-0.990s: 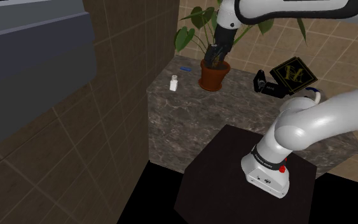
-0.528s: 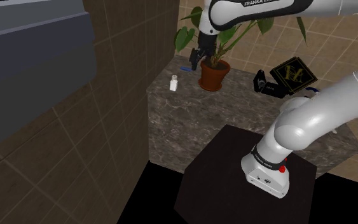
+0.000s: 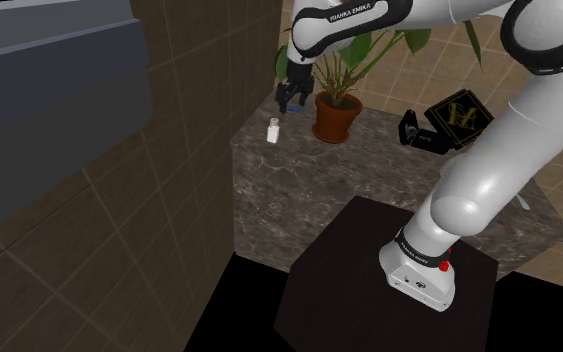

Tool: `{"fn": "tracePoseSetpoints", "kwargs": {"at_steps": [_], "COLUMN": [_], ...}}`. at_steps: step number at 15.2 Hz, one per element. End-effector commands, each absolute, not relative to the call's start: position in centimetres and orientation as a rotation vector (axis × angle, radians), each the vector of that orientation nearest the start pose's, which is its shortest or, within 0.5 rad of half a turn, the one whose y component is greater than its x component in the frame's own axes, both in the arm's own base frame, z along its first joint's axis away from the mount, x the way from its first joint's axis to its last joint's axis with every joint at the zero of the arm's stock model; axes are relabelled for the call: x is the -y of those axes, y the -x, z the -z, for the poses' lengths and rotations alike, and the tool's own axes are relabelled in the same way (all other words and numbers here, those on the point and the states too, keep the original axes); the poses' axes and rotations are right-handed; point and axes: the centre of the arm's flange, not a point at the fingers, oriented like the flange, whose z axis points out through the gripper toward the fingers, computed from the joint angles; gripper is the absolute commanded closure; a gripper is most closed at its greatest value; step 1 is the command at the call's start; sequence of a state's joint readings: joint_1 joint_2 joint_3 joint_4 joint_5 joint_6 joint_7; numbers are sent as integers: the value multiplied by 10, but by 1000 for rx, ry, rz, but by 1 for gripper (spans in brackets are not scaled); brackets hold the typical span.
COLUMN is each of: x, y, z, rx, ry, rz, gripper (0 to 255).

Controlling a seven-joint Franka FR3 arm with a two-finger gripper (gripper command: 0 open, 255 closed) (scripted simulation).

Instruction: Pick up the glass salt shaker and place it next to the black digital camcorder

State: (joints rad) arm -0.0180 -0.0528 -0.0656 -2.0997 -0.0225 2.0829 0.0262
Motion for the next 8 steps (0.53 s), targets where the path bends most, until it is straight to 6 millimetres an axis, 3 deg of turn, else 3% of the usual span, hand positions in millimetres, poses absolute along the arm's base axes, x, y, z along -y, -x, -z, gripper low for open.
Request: {"fn": "tracePoseSetpoints", "kwargs": {"at_steps": [1,5,8], "x": [49,60,61], "y": [-557,-602,-609], "z": [-431,-401,-386], "rx": [-160,-169,-170], "ry": [3146,3129,3126], "rz": [45,25,22], "gripper": [0,0,0]}}
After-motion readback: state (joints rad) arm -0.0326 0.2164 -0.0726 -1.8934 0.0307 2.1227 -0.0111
